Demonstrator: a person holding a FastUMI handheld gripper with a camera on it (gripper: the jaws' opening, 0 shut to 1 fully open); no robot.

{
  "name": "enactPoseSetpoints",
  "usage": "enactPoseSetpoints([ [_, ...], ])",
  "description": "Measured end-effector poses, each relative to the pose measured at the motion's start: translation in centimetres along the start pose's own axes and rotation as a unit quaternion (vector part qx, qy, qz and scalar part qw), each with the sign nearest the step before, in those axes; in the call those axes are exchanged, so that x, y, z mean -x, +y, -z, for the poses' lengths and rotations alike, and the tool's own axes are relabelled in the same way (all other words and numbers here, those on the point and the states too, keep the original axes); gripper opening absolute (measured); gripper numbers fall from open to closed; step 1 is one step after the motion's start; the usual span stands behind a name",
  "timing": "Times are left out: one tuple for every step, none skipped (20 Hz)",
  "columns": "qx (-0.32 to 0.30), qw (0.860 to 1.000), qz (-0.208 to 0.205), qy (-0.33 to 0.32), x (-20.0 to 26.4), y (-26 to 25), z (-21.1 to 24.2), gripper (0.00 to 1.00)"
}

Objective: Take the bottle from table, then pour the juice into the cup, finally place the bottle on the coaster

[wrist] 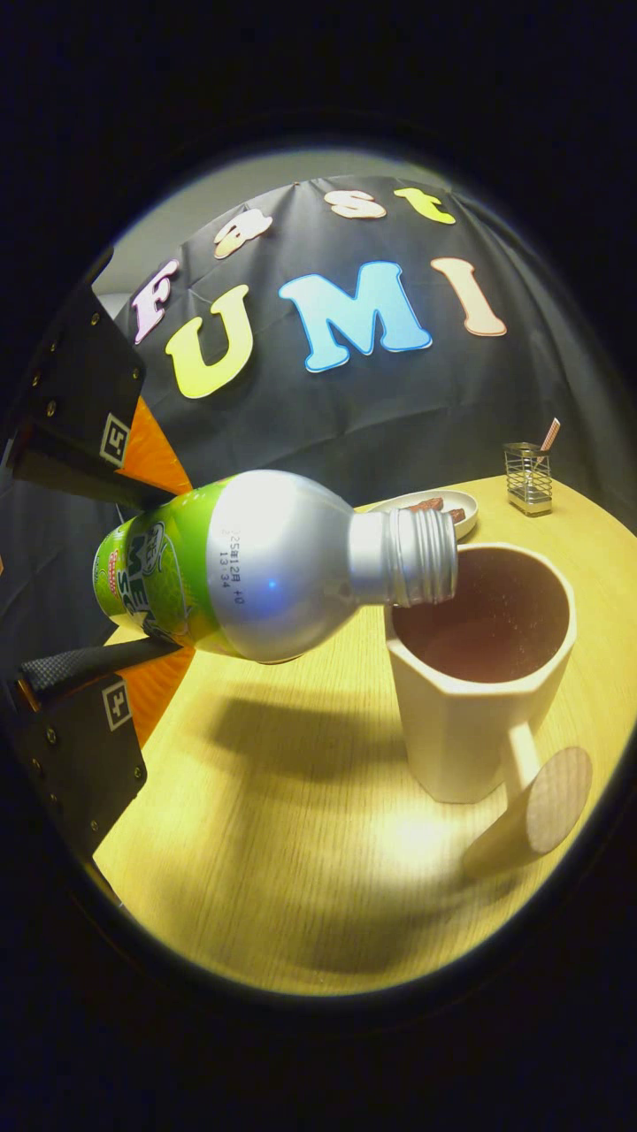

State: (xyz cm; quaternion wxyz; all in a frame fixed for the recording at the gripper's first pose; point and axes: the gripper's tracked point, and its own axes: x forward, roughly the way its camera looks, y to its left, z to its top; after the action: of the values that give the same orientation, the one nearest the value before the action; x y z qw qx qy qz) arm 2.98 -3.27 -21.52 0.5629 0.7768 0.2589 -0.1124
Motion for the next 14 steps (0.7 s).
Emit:
enactPoseSetpoints([
  [-0.007,1.000,-0.002,0.001,-0.1,0.1,0.0,0.72],
  [-0.012,1.000,-0.003,0.002,-0.1,0.2,0.1,0.72],
  [-0.017,1.000,-0.006,0.003,0.0,0.3,0.1,0.72],
  [-0.022,1.000,-0.006,0.003,0.1,0.4,0.2,0.72],
  [-0.028,1.000,-0.008,0.004,0.1,0.6,0.1,0.72],
  [-0.033,0.999,-0.009,0.005,0.1,0.7,0.1,0.72],
  [-0.038,0.999,-0.011,0.002,0.1,0.9,0.0,0.72],
  [-0.041,0.999,-0.013,0.002,0.1,1.0,-0.1,0.72],
  [-0.045,0.999,-0.013,0.003,0.1,1.1,0.0,0.72],
  [-0.048,0.999,-0.014,0.003,0.2,1.2,0.0,0.72],
  [-0.052,0.999,-0.015,0.004,0.2,1.3,0.0,0.72],
  [-0.054,0.998,-0.016,0.005,0.1,1.4,0.0,0.72],
  [-0.056,0.998,-0.016,0.005,0.2,1.4,0.0,0.72],
  [-0.058,0.998,-0.015,0.006,0.2,1.4,0.1,0.72],
])
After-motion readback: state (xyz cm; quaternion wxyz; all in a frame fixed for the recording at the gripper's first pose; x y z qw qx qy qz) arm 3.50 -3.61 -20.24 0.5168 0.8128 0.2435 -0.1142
